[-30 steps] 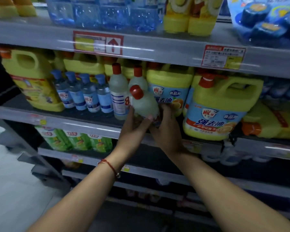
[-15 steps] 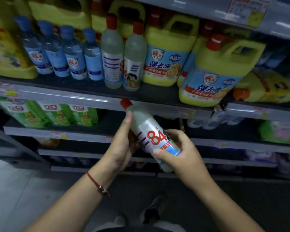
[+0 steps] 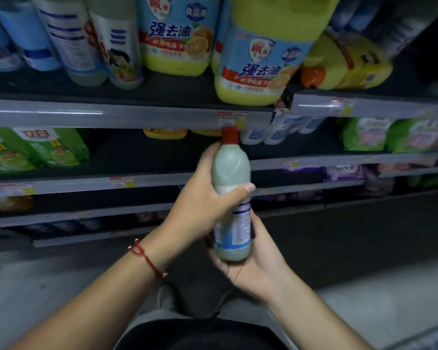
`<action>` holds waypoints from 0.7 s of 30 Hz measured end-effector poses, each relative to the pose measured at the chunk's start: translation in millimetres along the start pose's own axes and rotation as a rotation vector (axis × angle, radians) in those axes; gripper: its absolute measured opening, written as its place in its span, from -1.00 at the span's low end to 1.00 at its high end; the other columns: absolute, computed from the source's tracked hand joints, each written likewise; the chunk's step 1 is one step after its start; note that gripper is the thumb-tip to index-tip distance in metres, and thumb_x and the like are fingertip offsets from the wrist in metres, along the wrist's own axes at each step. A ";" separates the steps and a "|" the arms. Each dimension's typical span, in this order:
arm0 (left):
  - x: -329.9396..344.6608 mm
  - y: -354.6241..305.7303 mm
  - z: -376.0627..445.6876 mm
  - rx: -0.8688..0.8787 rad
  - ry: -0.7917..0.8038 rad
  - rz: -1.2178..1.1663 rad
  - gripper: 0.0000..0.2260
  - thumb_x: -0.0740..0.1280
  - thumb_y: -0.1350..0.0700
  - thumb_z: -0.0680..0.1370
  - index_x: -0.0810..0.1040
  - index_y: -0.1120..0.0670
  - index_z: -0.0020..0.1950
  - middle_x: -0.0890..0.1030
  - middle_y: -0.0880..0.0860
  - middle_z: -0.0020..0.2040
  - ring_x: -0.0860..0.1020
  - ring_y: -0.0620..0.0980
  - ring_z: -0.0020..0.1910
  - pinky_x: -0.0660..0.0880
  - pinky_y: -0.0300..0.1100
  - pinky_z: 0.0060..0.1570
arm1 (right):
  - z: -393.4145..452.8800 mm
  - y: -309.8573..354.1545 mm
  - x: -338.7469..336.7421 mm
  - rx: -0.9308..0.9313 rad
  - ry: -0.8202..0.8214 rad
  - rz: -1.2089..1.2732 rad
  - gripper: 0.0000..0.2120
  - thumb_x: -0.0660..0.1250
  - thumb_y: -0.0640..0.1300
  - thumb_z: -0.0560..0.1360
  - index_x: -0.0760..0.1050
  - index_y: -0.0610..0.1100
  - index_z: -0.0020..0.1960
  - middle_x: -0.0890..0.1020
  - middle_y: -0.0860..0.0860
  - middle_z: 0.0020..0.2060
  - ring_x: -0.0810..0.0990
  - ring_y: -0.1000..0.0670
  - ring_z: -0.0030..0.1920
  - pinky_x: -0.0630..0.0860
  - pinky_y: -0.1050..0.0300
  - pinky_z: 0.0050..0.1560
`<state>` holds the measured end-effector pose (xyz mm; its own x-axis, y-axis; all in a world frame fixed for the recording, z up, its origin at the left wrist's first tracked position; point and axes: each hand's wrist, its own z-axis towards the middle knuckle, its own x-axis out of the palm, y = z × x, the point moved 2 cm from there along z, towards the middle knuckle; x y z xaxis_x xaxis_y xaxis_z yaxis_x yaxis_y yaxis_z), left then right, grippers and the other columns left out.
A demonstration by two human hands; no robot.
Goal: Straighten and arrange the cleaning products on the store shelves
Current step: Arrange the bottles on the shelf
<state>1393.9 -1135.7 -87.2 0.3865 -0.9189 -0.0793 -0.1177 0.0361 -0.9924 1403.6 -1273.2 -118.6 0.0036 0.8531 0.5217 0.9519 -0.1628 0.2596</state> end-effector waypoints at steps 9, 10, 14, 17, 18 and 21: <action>102.5 -5.0 16.0 -0.023 0.217 0.103 -0.28 0.52 0.03 0.52 0.18 -0.22 0.54 0.51 -0.29 0.26 0.54 -0.36 0.21 0.55 -0.22 0.23 | -14.0 49.5 -96.5 -0.284 -0.017 0.127 -0.56 0.32 0.17 0.50 0.67 -0.13 0.17 0.70 -0.16 0.05 0.65 -0.11 -0.02 0.49 -0.03 0.14; 117.3 -2.0 20.2 -0.054 0.223 0.075 -0.31 0.52 0.04 0.52 0.21 -0.19 0.52 0.53 -0.24 0.26 0.56 -0.30 0.21 0.56 -0.16 0.26 | -21.2 59.7 -111.7 -0.376 -0.050 0.053 -0.51 0.34 0.16 0.48 0.62 -0.16 0.23 0.70 -0.16 0.10 0.65 -0.12 0.04 0.48 -0.03 0.16; 195.4 11.2 30.4 -0.312 0.316 -0.076 -0.37 0.49 -0.10 0.45 0.34 -0.04 0.45 0.65 0.07 0.26 0.69 0.04 0.13 0.63 0.09 0.14 | -62.6 112.0 -177.3 -0.834 -0.247 -0.243 -0.49 0.59 0.03 0.31 0.51 -0.13 0.15 0.67 -0.15 0.07 0.66 -0.05 0.02 0.58 0.07 -0.03; 263.6 10.8 36.0 -0.479 0.402 -0.197 -0.51 0.43 -0.04 0.56 0.41 0.10 0.41 0.69 0.19 0.18 0.70 0.15 0.07 0.62 0.04 0.11 | -94.7 151.6 -219.6 -1.000 -0.312 -0.534 -0.59 0.58 0.08 0.26 0.50 0.09 0.03 0.61 -0.04 0.06 0.67 -0.02 0.06 0.64 0.06 -0.06; 284.8 8.3 39.5 -0.500 0.404 -0.220 -0.55 0.41 -0.01 0.58 0.42 0.13 0.41 0.70 0.19 0.15 0.70 0.16 0.06 0.62 0.04 0.11 | -102.3 163.4 -232.5 -1.017 -0.323 -0.595 -0.59 0.57 0.09 0.26 0.49 0.13 0.02 0.58 -0.02 0.08 0.66 -0.03 0.08 0.65 0.05 -0.06; 340.1 -4.2 52.8 -0.479 0.400 -0.194 -0.58 0.42 0.03 0.55 0.45 0.09 0.37 0.70 0.20 0.15 0.70 0.19 0.05 0.60 0.13 0.12 | -116.7 197.2 -272.3 -1.051 -0.345 -0.638 -0.55 0.56 0.11 0.25 0.46 0.16 0.06 0.54 0.03 0.12 0.64 0.01 0.11 0.65 0.07 -0.02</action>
<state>1574.1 -1427.6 -115.0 0.0827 -0.9697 0.2298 -0.5104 -0.2393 -0.8260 1554.6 -1595.5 -114.6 -0.1331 0.9828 -0.1280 0.1150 0.1436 0.9829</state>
